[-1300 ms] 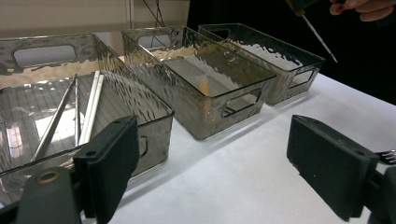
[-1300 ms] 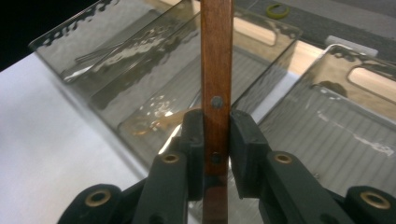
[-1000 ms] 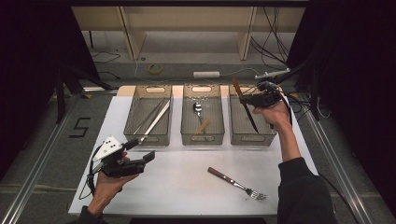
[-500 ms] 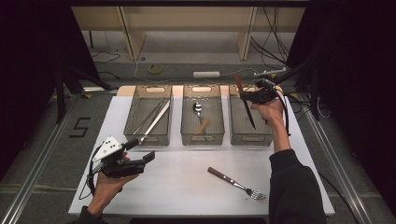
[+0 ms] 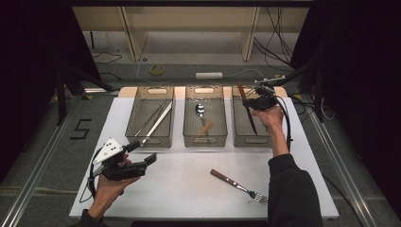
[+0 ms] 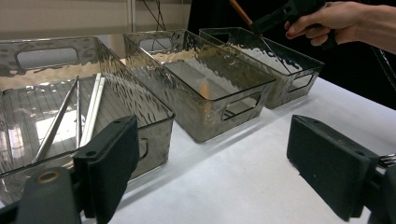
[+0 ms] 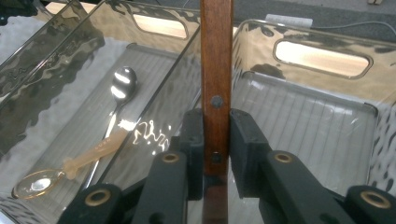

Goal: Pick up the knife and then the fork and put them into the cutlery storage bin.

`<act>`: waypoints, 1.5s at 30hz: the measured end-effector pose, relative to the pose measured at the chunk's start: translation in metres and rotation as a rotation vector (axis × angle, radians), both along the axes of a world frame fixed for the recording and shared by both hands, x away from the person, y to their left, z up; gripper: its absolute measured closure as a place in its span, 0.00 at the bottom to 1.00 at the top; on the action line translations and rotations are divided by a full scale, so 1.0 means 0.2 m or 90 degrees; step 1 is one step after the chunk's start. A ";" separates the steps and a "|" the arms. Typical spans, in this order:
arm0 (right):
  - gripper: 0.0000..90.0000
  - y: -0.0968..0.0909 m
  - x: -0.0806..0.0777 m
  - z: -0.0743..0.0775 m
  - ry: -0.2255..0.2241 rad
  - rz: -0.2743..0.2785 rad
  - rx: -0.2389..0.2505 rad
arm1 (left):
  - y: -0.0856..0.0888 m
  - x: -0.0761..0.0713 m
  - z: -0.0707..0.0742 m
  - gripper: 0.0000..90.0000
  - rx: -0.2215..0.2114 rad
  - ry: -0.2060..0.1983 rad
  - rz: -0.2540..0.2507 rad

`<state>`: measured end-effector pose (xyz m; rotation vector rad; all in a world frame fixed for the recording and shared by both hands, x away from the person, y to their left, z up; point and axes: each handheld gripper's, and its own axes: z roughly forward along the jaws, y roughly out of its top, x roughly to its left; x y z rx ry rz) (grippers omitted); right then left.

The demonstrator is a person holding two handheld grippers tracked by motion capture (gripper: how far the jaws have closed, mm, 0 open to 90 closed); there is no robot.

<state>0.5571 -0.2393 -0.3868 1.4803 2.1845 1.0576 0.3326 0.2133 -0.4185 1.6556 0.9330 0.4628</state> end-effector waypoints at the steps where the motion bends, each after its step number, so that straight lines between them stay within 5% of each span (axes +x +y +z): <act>1: 0.86 0.00 0.00 -0.01 0.001 0.003 -0.005 | 0.00 0.00 0.00 0.19 0.001 0.000 -0.002; 11: 0.83 0.00 0.00 -0.10 0.040 -0.018 -0.023 | 0.00 0.00 0.00 0.19 0.003 0.001 -0.002; 13: 0.66 0.01 0.00 -0.10 0.054 -0.027 -0.034 | 0.00 0.00 0.00 0.18 0.002 0.002 -0.002; 17: 0.55 0.01 -0.01 -0.07 0.047 -0.030 -0.048 | 0.00 0.00 0.00 0.18 0.003 0.000 -0.003; 23: 0.48 0.05 -0.12 0.02 0.025 0.060 -0.054 | 0.00 0.00 0.00 0.18 0.003 0.003 -0.001; 32: 0.41 0.15 -0.40 0.14 0.001 0.192 -0.062 | 0.00 0.00 0.00 0.18 -0.002 0.006 0.001; 45: 0.39 0.24 -0.70 0.06 0.006 0.285 -0.074 | 0.00 0.00 0.00 0.18 -0.005 0.007 0.003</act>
